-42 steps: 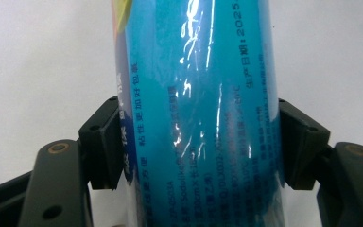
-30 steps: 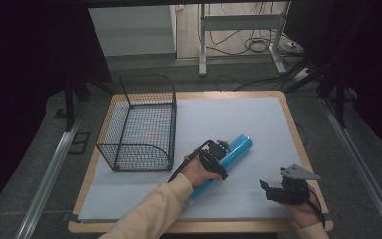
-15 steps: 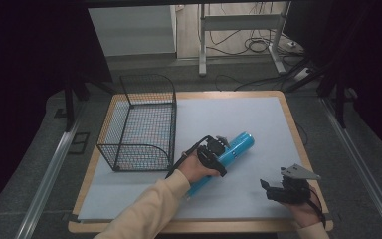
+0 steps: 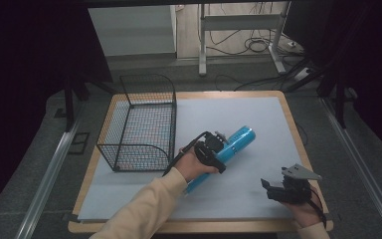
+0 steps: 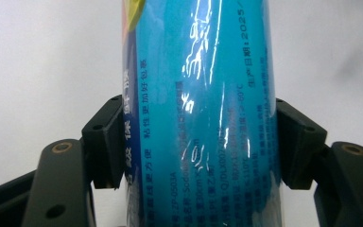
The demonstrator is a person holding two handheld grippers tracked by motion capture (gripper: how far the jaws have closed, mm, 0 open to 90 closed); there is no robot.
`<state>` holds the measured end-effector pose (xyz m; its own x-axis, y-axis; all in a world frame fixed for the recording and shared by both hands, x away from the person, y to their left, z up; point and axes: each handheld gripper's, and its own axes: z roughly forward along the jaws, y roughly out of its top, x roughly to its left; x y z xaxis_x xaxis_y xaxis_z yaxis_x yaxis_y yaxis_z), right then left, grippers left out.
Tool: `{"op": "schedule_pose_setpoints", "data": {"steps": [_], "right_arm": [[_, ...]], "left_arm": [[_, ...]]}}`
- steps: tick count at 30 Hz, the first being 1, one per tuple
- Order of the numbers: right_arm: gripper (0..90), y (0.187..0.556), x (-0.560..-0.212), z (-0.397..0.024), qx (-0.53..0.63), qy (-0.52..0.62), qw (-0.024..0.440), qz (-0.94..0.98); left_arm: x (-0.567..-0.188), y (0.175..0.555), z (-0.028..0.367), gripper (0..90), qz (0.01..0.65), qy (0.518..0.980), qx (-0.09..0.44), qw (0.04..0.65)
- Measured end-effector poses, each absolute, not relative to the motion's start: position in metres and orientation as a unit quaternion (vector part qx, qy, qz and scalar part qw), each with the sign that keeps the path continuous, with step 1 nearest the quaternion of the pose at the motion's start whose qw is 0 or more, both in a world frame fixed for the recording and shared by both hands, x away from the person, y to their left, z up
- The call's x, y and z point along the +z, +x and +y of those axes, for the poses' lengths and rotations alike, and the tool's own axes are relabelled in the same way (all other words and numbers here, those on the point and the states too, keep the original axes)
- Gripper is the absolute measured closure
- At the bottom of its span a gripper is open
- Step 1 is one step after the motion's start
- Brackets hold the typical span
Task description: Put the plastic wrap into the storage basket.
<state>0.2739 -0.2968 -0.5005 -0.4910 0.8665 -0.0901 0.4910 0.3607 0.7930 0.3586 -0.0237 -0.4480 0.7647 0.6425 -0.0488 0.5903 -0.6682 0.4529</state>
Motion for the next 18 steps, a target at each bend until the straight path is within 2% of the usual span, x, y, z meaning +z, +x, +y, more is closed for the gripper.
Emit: {"op": "schedule_pose_setpoints", "data": {"steps": [18], "right_arm": [[15.6, 0.274, -0.500, -0.297, 0.364, 0.434, 0.259, 0.782]], "left_arm": [[-0.408, 0.363, -0.013, 31.6, 0.332, 0.905, 0.083, 0.253]]}}
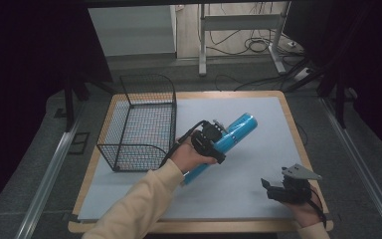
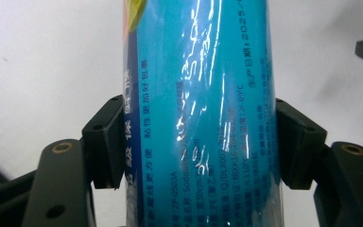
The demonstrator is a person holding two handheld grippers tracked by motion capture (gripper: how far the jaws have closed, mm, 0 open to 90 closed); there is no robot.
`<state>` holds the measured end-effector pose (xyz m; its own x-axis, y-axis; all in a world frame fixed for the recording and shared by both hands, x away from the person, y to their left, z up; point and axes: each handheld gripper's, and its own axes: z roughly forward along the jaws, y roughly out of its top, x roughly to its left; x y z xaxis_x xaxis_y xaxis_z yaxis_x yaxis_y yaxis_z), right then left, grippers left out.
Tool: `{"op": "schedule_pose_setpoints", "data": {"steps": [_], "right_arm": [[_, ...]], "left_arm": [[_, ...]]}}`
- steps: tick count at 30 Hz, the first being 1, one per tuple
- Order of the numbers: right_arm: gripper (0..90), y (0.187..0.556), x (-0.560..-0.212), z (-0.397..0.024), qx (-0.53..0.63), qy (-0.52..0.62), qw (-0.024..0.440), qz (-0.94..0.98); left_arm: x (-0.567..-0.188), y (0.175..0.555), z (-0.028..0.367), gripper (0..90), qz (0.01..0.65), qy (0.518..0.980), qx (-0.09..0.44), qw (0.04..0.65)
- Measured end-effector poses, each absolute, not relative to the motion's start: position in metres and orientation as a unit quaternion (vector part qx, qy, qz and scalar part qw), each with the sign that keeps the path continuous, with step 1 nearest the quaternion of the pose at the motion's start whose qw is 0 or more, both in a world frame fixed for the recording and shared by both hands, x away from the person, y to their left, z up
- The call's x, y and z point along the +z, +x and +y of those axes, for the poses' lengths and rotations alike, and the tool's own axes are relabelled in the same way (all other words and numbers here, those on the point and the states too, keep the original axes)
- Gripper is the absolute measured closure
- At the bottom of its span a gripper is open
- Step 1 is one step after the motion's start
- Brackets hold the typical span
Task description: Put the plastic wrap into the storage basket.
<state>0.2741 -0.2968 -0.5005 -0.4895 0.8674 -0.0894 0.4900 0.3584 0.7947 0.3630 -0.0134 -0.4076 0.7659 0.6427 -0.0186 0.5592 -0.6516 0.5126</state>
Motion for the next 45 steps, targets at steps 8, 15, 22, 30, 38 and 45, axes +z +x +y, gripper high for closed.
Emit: {"op": "schedule_pose_setpoints", "data": {"steps": [8, 15, 22, 30, 38, 45], "right_arm": [[15.6, 0.274, -0.499, -0.296, 0.368, 0.430, 0.262, 0.781], [15.6, 0.274, -0.499, -0.296, 0.368, 0.430, 0.265, 0.781], [15.7, 0.275, -0.499, -0.295, 0.366, 0.428, 0.264, 0.783], [15.6, 0.274, -0.500, -0.295, 0.364, 0.429, 0.263, 0.784], [15.6, 0.275, -0.500, -0.295, 0.362, 0.429, 0.265, 0.784], [15.7, 0.275, -0.500, -0.296, 0.362, 0.429, 0.265, 0.784]], "left_arm": [[-0.392, 0.368, -0.008, 31.6, 0.331, 0.900, 0.092, 0.266], [-0.377, 0.372, -0.006, 31.6, 0.331, 0.896, 0.102, 0.278], [-0.367, 0.376, -0.003, 31.6, 0.330, 0.894, 0.110, 0.283], [-0.357, 0.382, 0.001, 31.6, 0.333, 0.890, 0.122, 0.288], [-0.353, 0.388, 0.002, 31.6, 0.334, 0.889, 0.128, 0.287], [-0.353, 0.393, 0.001, 31.7, 0.336, 0.888, 0.131, 0.284]]}}
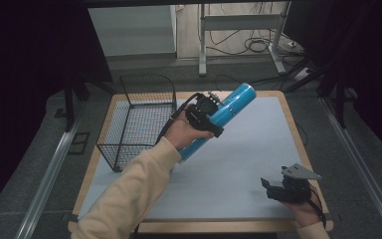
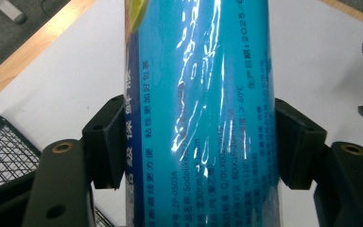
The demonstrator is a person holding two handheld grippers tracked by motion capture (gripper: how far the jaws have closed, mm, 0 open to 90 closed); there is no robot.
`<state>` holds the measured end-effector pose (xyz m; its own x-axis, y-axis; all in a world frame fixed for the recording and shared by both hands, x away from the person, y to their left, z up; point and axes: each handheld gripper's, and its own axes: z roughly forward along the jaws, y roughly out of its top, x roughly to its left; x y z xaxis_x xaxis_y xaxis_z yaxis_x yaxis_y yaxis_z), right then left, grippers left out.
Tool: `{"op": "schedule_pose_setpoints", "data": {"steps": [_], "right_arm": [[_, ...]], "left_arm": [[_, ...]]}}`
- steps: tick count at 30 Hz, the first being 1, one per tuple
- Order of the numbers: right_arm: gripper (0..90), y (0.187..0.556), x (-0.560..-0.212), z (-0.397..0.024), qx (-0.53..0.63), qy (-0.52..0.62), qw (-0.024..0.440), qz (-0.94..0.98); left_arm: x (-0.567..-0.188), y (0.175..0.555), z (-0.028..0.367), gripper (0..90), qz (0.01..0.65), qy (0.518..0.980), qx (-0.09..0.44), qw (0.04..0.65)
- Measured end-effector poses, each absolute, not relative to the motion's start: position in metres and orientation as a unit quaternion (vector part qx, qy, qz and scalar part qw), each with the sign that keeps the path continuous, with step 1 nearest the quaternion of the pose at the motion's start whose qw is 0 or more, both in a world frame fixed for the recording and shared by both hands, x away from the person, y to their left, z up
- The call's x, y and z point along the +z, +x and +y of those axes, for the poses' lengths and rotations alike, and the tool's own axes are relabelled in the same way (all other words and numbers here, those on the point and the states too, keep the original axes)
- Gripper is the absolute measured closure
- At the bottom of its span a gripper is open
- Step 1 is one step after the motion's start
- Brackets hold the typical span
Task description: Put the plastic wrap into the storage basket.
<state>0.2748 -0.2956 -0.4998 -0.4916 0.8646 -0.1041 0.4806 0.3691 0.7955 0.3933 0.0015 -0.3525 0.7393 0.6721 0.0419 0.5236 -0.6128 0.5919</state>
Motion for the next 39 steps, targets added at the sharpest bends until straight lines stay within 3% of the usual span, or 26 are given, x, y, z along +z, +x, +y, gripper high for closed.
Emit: {"op": "schedule_pose_setpoints", "data": {"steps": [17, 39], "right_arm": [[15.7, 0.275, -0.499, -0.295, 0.363, 0.428, 0.265, 0.784], [15.7, 0.275, -0.499, -0.295, 0.359, 0.427, 0.267, 0.786]], "left_arm": [[-0.342, 0.410, 0.006, 31.7, 0.346, 0.884, 0.140, 0.281], [-0.325, 0.432, 0.053, 31.7, 0.386, 0.861, 0.170, 0.282]]}}
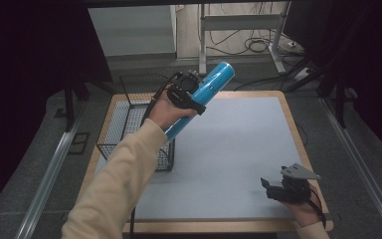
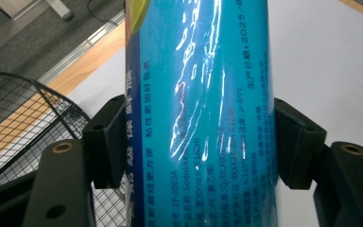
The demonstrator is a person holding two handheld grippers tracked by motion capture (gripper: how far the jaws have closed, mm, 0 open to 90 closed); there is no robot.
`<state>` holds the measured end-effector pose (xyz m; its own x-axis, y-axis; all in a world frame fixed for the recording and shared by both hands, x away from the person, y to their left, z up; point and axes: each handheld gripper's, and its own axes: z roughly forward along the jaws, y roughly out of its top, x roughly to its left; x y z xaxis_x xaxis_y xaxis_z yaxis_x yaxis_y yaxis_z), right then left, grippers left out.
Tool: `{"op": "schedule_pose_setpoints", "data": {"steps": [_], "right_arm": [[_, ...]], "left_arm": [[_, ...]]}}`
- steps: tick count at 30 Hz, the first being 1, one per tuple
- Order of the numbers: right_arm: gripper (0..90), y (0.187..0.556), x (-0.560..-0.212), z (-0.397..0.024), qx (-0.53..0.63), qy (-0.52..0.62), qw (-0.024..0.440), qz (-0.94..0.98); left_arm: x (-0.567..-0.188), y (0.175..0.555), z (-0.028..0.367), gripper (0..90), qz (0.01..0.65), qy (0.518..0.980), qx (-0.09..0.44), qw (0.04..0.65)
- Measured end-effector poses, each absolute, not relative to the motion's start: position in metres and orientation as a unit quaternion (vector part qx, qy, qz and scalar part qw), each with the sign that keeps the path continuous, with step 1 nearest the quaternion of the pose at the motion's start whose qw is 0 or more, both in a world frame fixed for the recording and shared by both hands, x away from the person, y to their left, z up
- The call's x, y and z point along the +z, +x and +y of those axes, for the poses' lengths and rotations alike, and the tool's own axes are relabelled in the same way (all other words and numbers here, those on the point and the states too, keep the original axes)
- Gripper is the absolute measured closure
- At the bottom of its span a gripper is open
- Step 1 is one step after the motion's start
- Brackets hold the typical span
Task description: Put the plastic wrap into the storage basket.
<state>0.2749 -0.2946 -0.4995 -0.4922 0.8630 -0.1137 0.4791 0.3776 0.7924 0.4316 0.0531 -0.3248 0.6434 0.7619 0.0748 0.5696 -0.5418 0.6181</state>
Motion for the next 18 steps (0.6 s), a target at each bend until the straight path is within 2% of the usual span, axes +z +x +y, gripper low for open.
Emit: {"op": "schedule_pose_setpoints", "data": {"steps": [18], "right_arm": [[15.7, 0.276, -0.501, -0.295, 0.356, 0.429, 0.267, 0.786]], "left_arm": [[-0.332, 0.445, 0.095, 31.7, 0.421, 0.848, 0.186, 0.263]]}}
